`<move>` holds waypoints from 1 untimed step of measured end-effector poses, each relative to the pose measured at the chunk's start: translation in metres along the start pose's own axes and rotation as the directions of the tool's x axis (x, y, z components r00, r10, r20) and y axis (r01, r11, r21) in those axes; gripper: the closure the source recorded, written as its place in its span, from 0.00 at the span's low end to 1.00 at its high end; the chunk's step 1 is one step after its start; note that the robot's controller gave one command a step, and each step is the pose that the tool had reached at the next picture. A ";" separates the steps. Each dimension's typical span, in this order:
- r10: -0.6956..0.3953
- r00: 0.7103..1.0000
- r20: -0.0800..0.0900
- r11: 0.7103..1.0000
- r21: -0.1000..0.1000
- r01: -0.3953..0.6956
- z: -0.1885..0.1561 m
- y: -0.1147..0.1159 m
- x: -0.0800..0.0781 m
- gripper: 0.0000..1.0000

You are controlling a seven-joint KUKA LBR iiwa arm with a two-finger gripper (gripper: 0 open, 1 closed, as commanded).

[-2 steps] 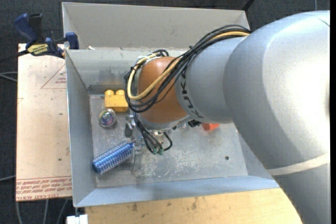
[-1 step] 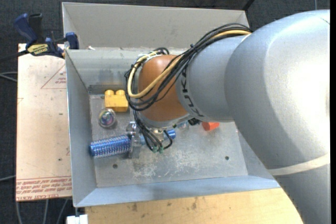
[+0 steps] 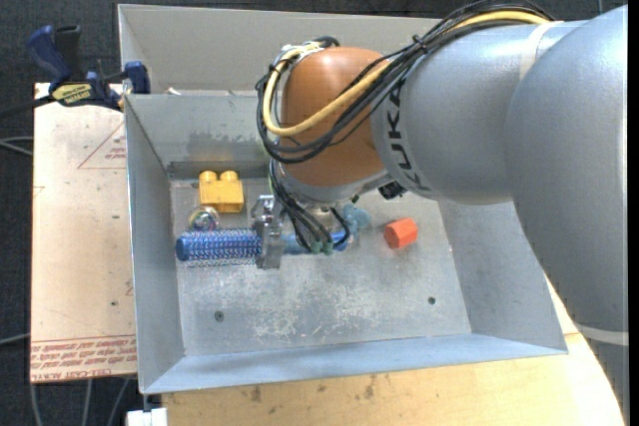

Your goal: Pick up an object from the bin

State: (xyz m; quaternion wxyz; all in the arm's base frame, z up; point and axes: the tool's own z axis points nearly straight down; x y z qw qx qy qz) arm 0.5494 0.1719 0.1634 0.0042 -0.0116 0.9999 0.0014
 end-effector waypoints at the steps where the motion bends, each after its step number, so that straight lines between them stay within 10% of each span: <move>1: -0.016 1.000 0.002 1.000 0.000 0.016 -0.103 0.004 -0.001 1.00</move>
Offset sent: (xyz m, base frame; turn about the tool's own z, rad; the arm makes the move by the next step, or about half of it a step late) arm -0.0016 0.0033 0.0983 -0.0164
